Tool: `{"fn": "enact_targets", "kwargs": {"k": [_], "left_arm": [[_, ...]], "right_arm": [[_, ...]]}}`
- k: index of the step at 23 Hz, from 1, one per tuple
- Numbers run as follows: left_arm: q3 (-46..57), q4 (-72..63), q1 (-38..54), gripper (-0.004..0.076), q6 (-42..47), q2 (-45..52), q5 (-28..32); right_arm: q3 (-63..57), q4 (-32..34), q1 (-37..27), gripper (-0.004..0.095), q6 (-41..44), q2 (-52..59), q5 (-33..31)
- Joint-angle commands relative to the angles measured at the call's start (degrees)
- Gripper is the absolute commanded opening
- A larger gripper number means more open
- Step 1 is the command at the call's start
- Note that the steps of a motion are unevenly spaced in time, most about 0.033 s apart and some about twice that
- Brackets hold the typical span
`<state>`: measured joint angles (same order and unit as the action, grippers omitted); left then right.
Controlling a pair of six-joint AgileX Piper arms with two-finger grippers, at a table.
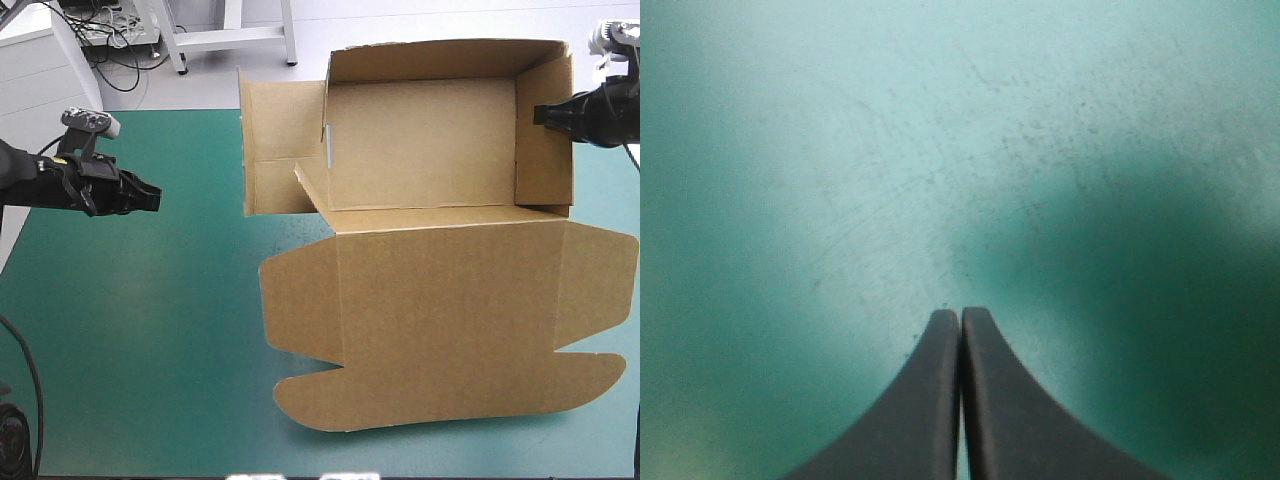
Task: Fold the box
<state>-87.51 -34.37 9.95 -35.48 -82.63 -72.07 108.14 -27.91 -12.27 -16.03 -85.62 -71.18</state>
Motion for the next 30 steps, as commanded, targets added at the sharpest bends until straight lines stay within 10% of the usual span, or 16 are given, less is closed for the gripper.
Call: {"fn": "enact_targets", "kwargs": {"k": [1, 7, 15, 30], "left_arm": [[-1.7, -15.3, 3.1, -0.0008, -4.7, -2.5, -1.0], [-1.6, -32.7, 5.8, -0.0005, -10.1, -9.6, -2.0], [-1.6, -33.9, -3.9, 0.0360, -11.4, -15.9, -1.3], [-1.6, -51.6, -9.2, 0.0371, -10.5, -14.9, -2.7]], "right_arm": [[2.0, -3.1, -0.4, -0.0023, 0.1, 3.3, -0.3], [1.9, -5.6, -0.3, -0.0023, 0.0, 4.2, -0.3], [1.9, -8.4, -0.3, -0.0023, -0.8, 4.2, -0.3], [1.9, -8.2, -0.3, -0.0023, -1.2, 4.1, -0.3]]}}
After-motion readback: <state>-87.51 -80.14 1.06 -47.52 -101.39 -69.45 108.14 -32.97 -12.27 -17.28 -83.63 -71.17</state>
